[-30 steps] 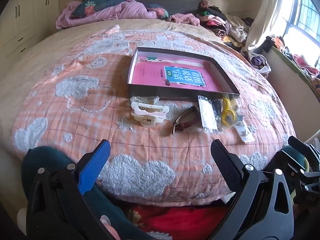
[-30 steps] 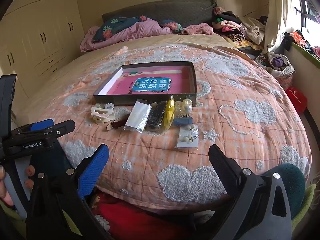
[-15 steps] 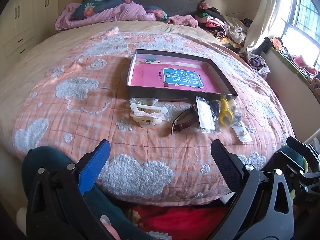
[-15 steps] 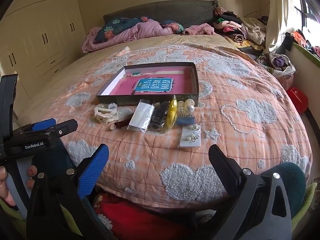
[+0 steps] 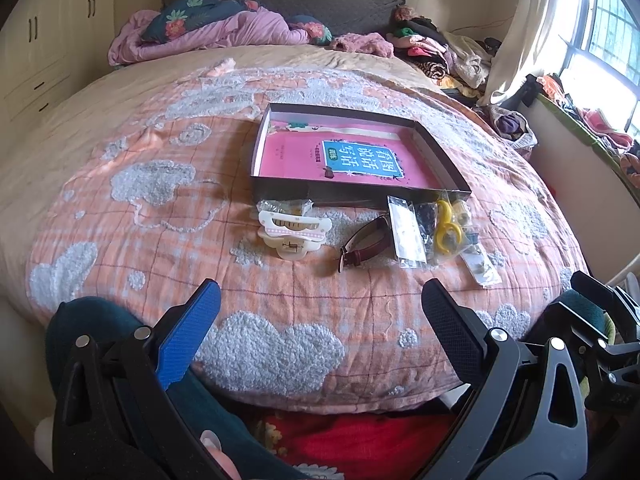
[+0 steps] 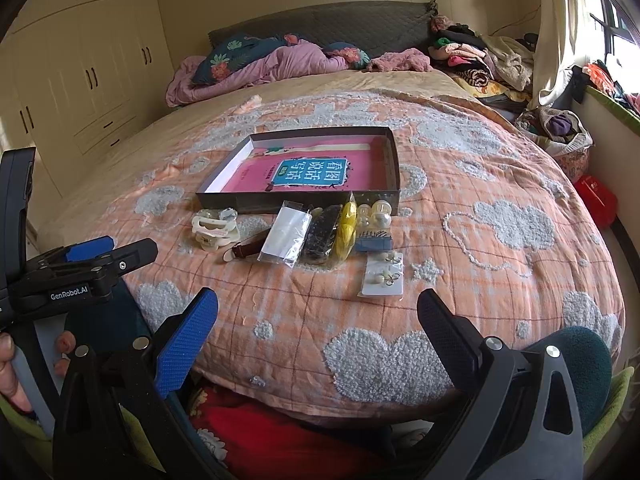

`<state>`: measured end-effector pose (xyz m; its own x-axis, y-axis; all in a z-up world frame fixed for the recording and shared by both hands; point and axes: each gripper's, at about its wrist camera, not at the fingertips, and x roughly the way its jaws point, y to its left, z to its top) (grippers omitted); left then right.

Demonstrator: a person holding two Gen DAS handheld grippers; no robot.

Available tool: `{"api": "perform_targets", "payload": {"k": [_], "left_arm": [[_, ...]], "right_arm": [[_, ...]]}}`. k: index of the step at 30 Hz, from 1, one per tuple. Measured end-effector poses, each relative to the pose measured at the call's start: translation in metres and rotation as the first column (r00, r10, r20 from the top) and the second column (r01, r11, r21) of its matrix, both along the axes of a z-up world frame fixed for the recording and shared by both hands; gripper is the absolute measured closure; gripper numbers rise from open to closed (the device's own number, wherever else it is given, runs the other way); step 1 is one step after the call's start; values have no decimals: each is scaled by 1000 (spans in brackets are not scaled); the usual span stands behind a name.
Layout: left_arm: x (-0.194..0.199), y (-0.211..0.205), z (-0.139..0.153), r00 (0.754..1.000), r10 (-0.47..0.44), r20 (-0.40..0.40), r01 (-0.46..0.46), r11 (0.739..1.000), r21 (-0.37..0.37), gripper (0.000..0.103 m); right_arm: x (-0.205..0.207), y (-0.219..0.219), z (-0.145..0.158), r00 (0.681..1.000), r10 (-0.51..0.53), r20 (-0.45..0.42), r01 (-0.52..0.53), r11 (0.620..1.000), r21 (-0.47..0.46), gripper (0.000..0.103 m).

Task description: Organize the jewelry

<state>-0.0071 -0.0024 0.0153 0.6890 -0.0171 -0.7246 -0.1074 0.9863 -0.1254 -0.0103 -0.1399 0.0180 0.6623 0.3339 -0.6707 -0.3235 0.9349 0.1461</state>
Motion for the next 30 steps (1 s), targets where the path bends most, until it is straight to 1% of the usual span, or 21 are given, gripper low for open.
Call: {"api": "perform_targets", "payload": {"k": [30], "left_arm": [[0, -2, 4, 1000, -4, 6, 4, 1000, 3, 9]], "right_arm": [[2, 0, 1, 1000, -3, 2, 3, 1000, 2, 4]]}}
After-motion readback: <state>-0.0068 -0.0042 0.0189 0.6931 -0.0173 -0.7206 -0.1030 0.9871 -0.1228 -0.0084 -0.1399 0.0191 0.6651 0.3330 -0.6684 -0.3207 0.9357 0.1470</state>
